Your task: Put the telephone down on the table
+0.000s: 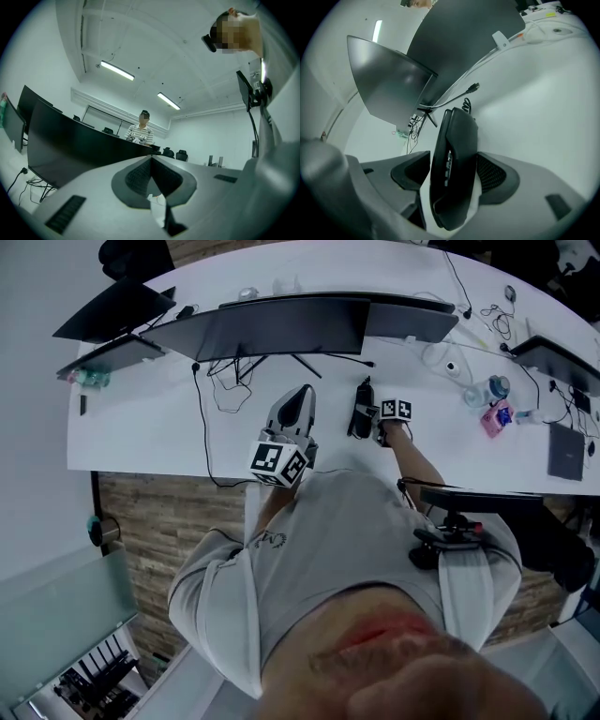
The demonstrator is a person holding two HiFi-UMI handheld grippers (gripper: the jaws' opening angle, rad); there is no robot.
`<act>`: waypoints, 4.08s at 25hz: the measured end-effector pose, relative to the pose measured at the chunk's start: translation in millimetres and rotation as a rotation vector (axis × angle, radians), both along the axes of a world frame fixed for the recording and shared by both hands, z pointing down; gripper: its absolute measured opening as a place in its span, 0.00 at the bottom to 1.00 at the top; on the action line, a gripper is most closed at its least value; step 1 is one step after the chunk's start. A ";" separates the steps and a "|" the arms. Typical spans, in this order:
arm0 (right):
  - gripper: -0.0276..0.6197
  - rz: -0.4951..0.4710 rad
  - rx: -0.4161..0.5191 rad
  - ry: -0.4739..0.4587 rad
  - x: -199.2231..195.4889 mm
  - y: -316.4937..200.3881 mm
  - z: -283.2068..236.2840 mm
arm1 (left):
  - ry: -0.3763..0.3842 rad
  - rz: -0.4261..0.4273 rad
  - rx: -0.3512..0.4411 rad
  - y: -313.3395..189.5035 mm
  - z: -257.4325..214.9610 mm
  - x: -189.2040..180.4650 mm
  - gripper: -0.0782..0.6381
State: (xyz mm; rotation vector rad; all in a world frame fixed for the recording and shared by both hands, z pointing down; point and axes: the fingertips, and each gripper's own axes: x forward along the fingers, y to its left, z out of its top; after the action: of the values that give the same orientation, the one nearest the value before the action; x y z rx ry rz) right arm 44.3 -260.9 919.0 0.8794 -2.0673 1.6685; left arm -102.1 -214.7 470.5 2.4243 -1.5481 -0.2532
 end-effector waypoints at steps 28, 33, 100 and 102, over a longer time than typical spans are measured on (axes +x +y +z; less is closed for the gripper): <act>0.51 0.222 0.162 0.081 51.1 -40.3 -61.7 | 0.039 0.014 -0.001 3.8 5.0 -6.0 0.11; 0.51 0.270 0.329 0.035 56.6 -70.9 -133.6 | 0.036 0.023 0.012 -0.7 2.7 -6.8 0.11; 0.06 0.150 1.225 0.180 0.7 -25.1 -512.5 | 0.024 0.111 0.090 -27.9 -40.1 -1.5 0.11; 0.06 0.147 1.215 0.178 -0.5 -24.3 -515.2 | 0.032 0.118 0.100 -27.5 -46.7 2.8 0.11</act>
State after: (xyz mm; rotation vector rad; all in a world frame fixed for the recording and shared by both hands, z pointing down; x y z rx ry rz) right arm 43.7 -285.2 403.8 1.4253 -2.8337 0.1596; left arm -99.3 -242.1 423.8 2.5639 -1.4052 -0.3521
